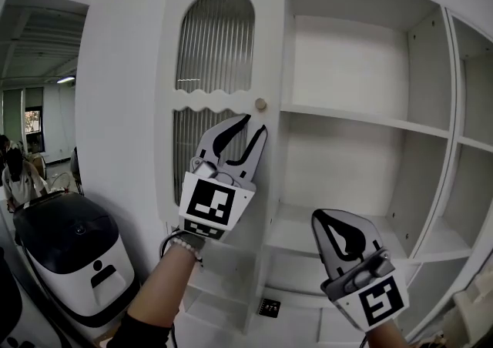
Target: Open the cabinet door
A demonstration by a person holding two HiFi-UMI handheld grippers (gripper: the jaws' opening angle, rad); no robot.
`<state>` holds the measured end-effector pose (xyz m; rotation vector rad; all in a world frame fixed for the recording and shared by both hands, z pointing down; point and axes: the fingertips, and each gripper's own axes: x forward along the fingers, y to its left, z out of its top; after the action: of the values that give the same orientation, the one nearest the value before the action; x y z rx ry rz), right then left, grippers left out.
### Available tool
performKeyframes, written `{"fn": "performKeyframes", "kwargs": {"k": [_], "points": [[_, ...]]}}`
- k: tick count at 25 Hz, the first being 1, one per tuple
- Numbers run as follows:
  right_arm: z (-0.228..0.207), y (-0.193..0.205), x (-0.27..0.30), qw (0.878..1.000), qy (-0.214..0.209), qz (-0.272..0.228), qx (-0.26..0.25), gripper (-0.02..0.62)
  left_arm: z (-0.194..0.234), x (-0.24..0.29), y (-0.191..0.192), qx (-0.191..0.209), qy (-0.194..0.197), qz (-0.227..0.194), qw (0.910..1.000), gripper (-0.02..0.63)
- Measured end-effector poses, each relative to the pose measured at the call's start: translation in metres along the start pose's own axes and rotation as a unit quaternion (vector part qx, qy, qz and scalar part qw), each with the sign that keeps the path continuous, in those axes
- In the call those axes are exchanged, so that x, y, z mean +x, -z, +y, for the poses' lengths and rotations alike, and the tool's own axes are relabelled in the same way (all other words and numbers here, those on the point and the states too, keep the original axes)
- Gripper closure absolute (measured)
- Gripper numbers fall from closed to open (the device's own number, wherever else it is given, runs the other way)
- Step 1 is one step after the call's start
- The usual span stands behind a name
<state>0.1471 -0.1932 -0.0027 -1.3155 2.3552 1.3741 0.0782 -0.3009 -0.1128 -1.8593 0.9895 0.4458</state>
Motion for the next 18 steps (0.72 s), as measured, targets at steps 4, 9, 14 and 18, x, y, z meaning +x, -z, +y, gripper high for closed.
{"fn": "performKeyframes", "kwargs": {"k": [4,9,14,18], "points": [[-0.001,-0.002,-0.001,1.000,-0.001,-0.002,-0.004,0.597,0.004,0.013,0.001,0.009,-0.002,0.005,0.9999,0.499],[-0.001,-0.002,-0.006,1.000,0.001,0.004,-0.003,0.597,0.016,0.026,0.007,-0.028,-0.014,0.010,0.9995,0.486],[-0.002,0.000,-0.011,1.000,0.003,0.010,0.000,0.597,0.024,0.033,0.009,-0.054,-0.022,0.010,0.9983,0.486],[-0.002,0.002,-0.015,1.000,0.004,0.014,-0.001,0.597,0.023,0.034,0.010,-0.064,-0.023,0.007,0.9977,0.488]]}}
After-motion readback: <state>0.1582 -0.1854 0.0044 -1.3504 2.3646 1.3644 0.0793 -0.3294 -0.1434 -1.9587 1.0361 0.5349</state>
